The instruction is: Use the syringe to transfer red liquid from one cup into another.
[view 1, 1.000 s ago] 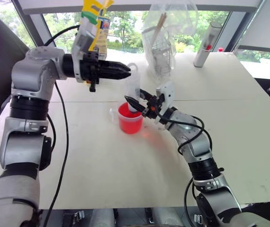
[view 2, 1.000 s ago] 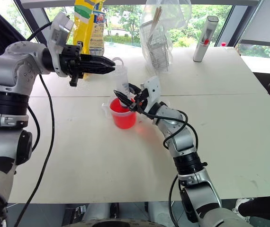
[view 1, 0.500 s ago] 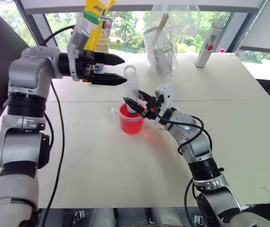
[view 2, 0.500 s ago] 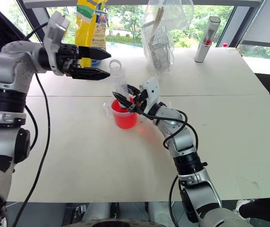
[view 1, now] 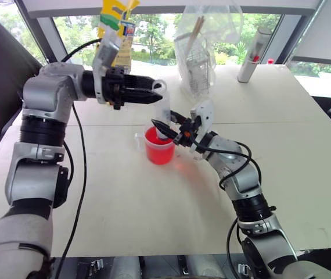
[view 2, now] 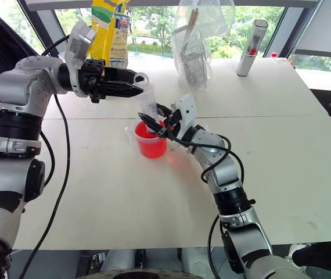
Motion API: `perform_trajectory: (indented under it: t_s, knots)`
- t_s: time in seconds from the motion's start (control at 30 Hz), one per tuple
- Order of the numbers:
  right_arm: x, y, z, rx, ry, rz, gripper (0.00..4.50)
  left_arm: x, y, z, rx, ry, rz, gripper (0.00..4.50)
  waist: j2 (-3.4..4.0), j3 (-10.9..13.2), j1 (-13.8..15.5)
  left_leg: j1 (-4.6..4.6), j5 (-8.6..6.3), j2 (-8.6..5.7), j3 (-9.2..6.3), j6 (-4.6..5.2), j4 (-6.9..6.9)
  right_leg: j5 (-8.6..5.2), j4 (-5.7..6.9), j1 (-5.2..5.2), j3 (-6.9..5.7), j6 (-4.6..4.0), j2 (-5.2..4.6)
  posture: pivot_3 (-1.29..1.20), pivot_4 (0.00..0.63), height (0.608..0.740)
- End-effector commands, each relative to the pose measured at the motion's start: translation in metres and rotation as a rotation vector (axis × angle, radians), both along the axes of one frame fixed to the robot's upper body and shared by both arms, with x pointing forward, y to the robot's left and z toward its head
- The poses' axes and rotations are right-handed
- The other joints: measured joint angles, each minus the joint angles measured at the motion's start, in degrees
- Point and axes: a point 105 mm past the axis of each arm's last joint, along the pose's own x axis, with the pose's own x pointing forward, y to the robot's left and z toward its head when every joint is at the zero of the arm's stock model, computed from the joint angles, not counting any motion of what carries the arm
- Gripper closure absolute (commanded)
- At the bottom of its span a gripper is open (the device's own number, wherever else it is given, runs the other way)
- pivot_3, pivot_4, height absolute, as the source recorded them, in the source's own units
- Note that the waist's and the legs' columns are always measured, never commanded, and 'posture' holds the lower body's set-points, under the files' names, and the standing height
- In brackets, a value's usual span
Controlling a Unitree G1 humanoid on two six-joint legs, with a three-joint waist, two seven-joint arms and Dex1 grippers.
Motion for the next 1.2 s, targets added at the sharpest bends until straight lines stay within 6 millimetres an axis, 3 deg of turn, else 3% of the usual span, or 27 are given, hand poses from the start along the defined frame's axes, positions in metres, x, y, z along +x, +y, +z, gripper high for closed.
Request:
perform_trajectory:
  t_s: [0.03,0.07,0.3,0.63,1.2]
  knots:
    - [-0.007,0.003,0.018,0.014,-0.069,0.016,3.04,-0.006,-0.003,0.009,-0.013,-0.040,-0.018,4.03,0.00,0.00,-0.02,0.00,0.00,0.00,0.00,0.00,0.00,0.00,0.00,0.00,0.00,0.00,0.00,0.00,0.150,0.739]
    - [-0.007,0.003,0.018,0.014,-0.070,0.017,3.04,-0.006,-0.003,0.009,-0.013,-0.039,-0.017,4.43,0.00,0.00,-0.04,0.00,0.00,0.00,0.00,0.00,0.00,0.00,0.00,0.00,0.00,0.00,0.00,0.00,0.150,0.739]
    - [-0.010,0.006,0.017,0.003,-0.062,0.039,3.04,-0.003,-0.007,0.009,-0.033,-0.035,0.004,4.43,0.00,0.00,0.00,0.00,0.00,0.00,0.00,0.00,0.02,0.00,0.00,0.01,0.00,0.00,-0.01,0.00,0.150,0.739]
    - [-0.013,0.010,0.008,0.004,-0.020,0.057,3.04,-0.009,-0.009,0.036,-0.109,-0.057,-0.014,4.43,0.00,0.00,-0.04,0.00,0.00,0.00,-0.01,0.00,0.03,0.00,0.00,0.01,0.00,0.00,0.00,0.00,0.150,0.739]
    - [-0.012,0.017,-0.006,0.013,0.019,0.060,3.04,-0.010,-0.004,0.054,-0.146,-0.100,0.010,4.43,0.00,0.00,-0.02,0.00,0.00,0.00,0.00,0.00,0.03,0.00,0.00,0.02,-0.01,0.00,0.00,0.00,0.150,0.739]
